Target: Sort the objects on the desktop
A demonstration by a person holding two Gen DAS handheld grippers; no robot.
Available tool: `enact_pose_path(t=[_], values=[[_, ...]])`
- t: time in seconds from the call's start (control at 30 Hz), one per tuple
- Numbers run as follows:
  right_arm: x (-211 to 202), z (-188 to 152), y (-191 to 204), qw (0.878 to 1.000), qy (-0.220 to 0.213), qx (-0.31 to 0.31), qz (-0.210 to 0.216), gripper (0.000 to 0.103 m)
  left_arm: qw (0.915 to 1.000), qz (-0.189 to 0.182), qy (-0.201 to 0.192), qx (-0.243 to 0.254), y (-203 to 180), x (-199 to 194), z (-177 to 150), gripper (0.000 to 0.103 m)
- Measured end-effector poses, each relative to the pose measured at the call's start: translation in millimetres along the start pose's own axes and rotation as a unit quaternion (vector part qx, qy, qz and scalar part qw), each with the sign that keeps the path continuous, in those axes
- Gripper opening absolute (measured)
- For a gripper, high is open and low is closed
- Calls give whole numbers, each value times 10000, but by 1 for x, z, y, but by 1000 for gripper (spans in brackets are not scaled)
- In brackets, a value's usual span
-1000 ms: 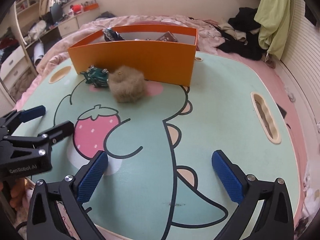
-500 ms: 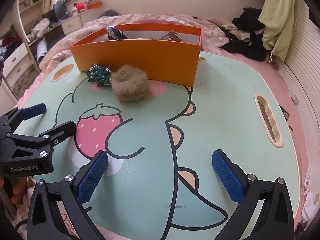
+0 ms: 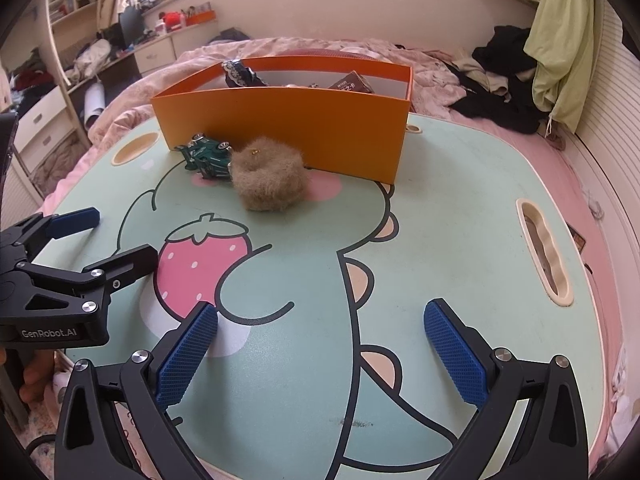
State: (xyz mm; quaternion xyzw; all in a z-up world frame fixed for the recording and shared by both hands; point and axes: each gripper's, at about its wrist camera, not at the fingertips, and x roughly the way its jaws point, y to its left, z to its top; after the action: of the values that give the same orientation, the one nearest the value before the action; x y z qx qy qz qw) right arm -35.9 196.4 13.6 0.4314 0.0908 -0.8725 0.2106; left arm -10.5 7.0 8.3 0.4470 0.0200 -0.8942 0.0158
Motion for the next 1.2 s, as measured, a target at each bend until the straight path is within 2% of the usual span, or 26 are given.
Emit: enact_pose_path(t=[1.2], values=[[0, -1, 2, 10000, -32, -2, -13, 103, 10000, 2, -2, -2, 0, 1, -1, 103]])
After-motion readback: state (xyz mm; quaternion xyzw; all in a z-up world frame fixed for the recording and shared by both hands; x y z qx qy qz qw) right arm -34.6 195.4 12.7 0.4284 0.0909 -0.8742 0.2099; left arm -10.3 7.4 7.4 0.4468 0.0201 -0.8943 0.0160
